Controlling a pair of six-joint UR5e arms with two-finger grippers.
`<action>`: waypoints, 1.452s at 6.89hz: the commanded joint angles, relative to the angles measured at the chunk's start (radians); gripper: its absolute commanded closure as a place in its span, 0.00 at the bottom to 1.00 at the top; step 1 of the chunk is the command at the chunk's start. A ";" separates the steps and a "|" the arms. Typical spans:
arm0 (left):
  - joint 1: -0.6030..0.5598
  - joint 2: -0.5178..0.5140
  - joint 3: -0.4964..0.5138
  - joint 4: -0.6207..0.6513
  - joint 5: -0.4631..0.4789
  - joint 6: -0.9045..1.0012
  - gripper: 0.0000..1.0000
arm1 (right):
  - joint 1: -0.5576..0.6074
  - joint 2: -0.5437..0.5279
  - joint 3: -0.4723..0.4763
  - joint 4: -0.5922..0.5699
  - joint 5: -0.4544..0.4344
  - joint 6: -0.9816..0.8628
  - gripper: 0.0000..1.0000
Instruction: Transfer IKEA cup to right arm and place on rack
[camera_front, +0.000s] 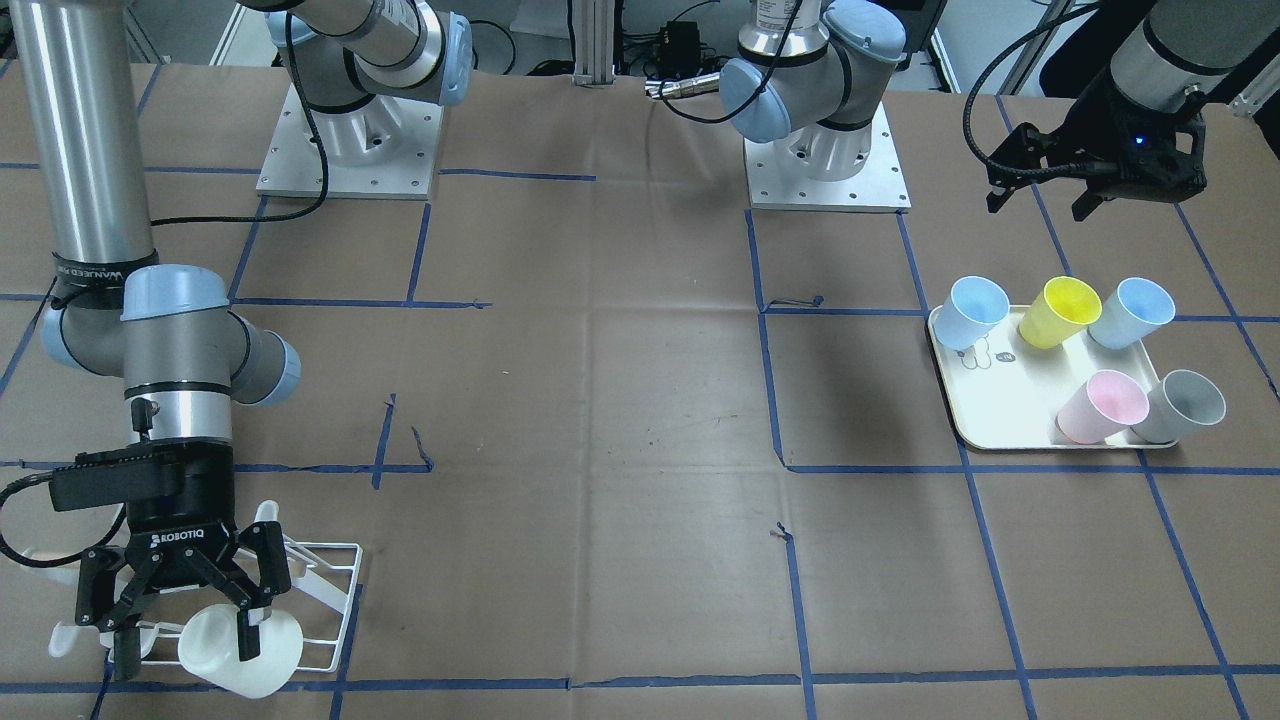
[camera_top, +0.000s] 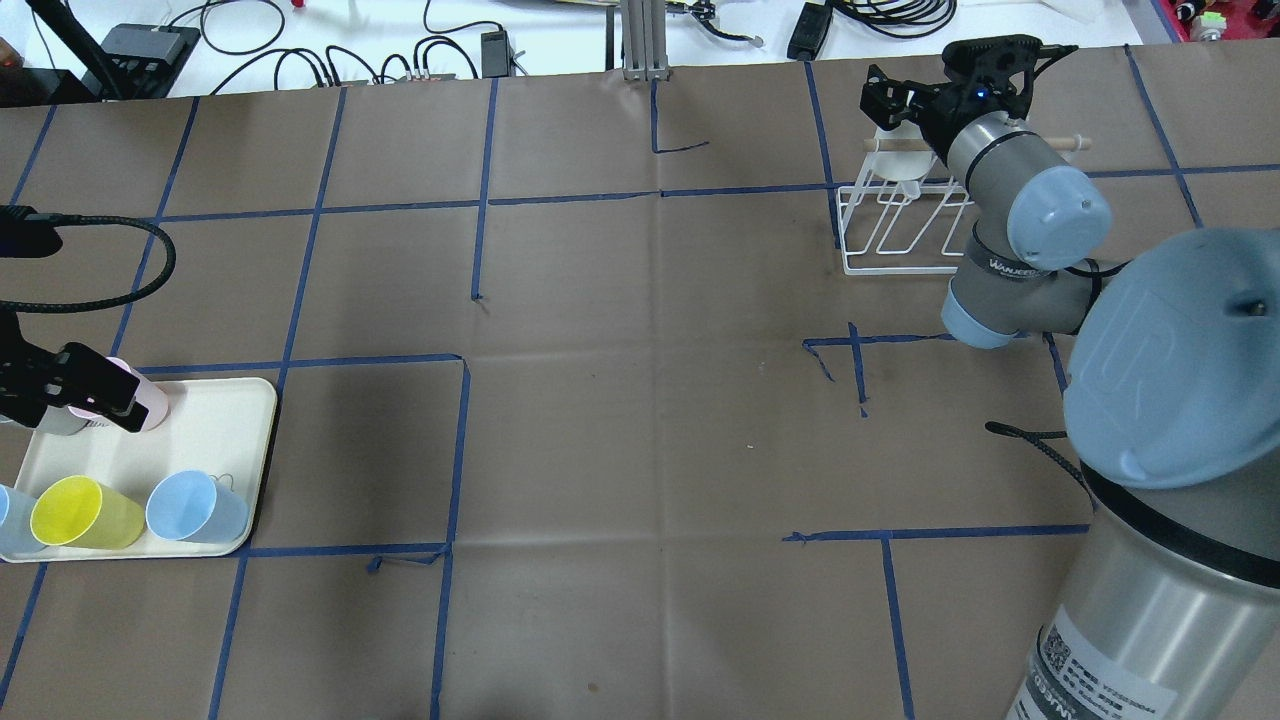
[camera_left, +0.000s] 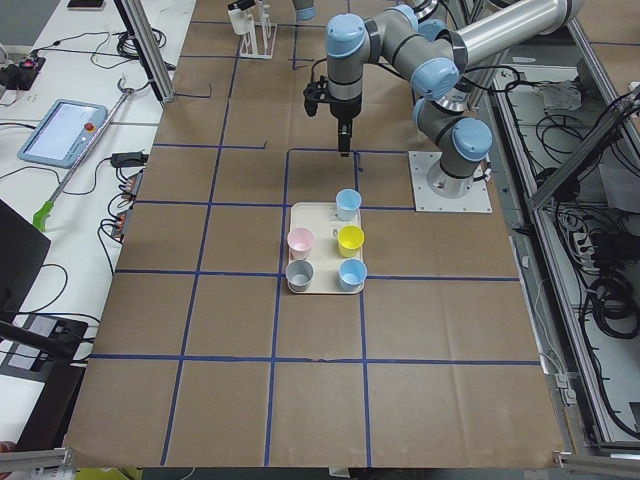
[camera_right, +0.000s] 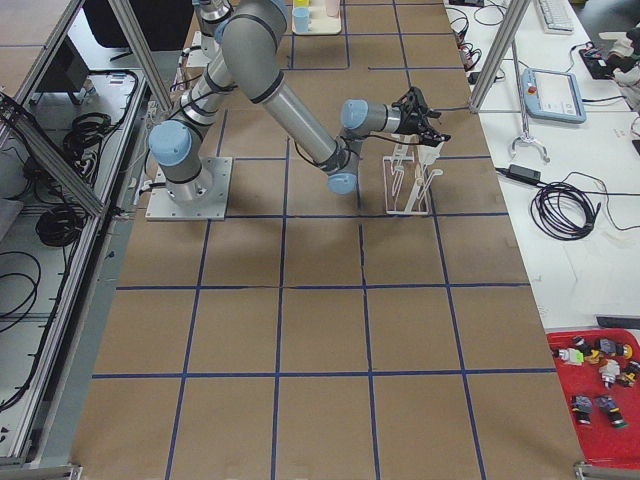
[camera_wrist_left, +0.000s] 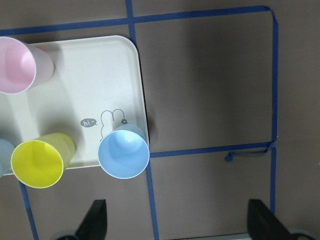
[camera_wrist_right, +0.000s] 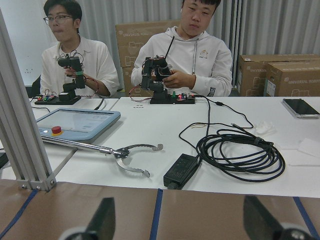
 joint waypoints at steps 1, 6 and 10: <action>0.008 -0.005 -0.057 0.075 0.007 -0.009 0.01 | 0.000 -0.002 -0.001 0.002 0.001 0.000 0.00; 0.066 -0.010 -0.348 0.397 0.002 -0.087 0.02 | 0.021 -0.202 -0.007 0.235 0.001 0.001 0.00; 0.069 -0.059 -0.464 0.575 0.004 -0.090 0.02 | 0.203 -0.344 0.002 0.410 -0.004 0.004 0.00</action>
